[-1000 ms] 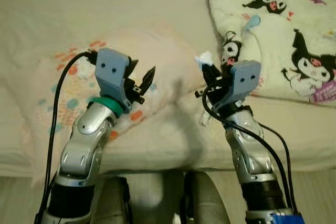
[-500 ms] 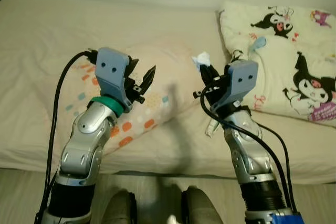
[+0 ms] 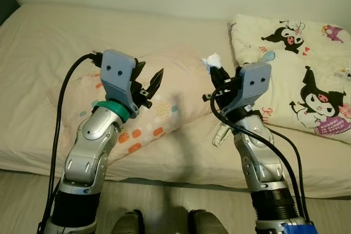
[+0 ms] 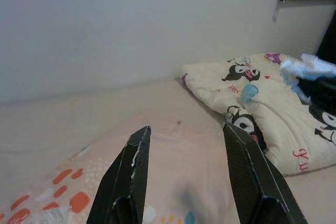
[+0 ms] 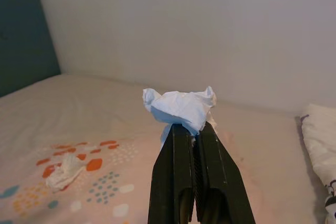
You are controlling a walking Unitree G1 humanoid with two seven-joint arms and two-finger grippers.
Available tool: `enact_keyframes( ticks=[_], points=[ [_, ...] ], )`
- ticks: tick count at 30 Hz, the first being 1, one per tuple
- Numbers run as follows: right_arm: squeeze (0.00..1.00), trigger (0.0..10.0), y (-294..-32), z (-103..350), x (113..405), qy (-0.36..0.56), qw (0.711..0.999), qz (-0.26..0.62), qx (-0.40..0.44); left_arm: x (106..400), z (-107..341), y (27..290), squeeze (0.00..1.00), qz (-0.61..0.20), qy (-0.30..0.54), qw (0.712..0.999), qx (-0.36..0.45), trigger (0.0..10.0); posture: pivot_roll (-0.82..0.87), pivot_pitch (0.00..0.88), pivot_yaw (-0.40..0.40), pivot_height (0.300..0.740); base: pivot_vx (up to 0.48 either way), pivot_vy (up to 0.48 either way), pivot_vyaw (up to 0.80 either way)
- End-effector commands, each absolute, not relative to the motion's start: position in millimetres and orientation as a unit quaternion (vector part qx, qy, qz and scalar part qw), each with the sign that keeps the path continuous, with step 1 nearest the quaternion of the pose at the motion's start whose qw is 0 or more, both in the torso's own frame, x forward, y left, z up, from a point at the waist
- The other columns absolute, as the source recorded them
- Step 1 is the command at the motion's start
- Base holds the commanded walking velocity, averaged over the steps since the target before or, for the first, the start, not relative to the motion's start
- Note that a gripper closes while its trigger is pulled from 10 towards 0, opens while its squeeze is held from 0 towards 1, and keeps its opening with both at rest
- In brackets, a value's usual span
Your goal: Clean up the room
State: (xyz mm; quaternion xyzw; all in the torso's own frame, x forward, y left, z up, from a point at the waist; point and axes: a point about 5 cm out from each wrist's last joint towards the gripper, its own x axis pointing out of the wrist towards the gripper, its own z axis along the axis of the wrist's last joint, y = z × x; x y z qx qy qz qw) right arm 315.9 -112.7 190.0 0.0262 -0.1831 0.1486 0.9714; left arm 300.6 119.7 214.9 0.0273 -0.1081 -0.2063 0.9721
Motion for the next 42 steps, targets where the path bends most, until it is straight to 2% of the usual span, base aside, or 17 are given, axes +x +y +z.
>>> enact_keyframes(
  ticks=[1,9,42],
  points=[
    [0.0,10.0,-115,185,314,-0.172,0.974,0.141,0.037,300,207,118,0.0,-0.21,-0.097,0.973,0.025,10.0,-0.03,0.093,-0.02,0.74,0.0,0.0,0.0],
    [0.0,10.0,-110,176,312,-0.157,0.976,0.145,0.048,300,204,117,0.0,-0.212,-0.092,0.973,0.026,10.0,-0.02,0.091,-0.015,0.74,-0.063,0.0,0.0],
    [0.0,10.0,-101,175,312,-0.156,0.972,0.163,0.061,299,204,119,0.0,-0.212,-0.09,0.973,0.032,10.0,-0.02,0.088,-0.011,0.74,-0.351,0.0,0.0]
  ],
)
